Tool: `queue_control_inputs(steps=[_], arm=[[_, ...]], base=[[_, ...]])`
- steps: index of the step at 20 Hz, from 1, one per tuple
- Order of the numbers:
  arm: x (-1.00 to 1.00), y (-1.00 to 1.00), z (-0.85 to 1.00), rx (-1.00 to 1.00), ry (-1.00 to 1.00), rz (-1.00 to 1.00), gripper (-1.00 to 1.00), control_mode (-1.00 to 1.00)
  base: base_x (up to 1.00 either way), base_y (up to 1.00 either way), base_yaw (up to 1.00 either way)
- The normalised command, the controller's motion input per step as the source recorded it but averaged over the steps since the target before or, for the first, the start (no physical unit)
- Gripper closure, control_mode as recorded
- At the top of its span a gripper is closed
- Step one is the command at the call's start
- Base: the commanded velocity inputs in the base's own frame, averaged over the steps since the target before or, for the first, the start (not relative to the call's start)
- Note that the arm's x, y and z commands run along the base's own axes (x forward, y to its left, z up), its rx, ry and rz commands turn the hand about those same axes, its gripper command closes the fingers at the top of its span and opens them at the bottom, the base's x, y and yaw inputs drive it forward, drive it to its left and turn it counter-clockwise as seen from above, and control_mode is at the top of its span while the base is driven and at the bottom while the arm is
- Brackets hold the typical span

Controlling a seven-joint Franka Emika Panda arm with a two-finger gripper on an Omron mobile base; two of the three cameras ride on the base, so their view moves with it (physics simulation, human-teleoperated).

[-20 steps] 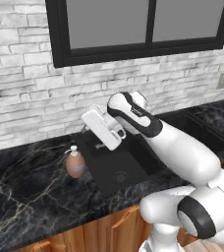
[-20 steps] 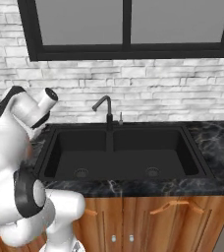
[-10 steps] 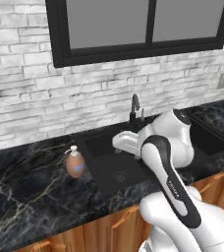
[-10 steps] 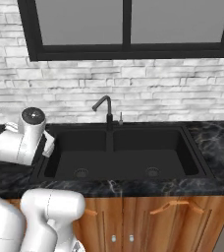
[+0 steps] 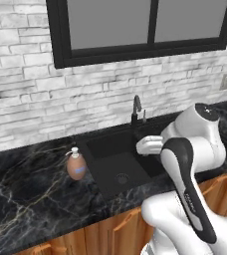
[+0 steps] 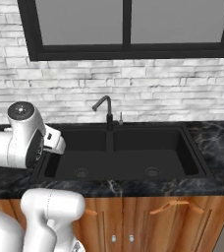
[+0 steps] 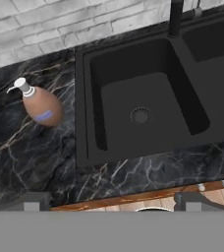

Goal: Restock the sink supplies by placing the sponge and soap dispenser on the counter and next to the sink. Make sure the soap dispenser is upright.

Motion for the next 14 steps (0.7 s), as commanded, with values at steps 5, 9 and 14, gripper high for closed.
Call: queue_control_inputs(steps=[5,9,14], arm=[[-0.31,-0.05,-0.15,0.00,-0.06,-0.09,-1.00,-1.00],[0.00,0.00,0.00,0.00,0.00,0.00,-1.00,1.00],[0.00,0.00,0.00,0.00,0.00,0.00,-1.00,1.00]], base=[[0.00,0.00,0.00],[-0.87,-0.23,-0.61],[-0.43,-0.33,-0.77]])
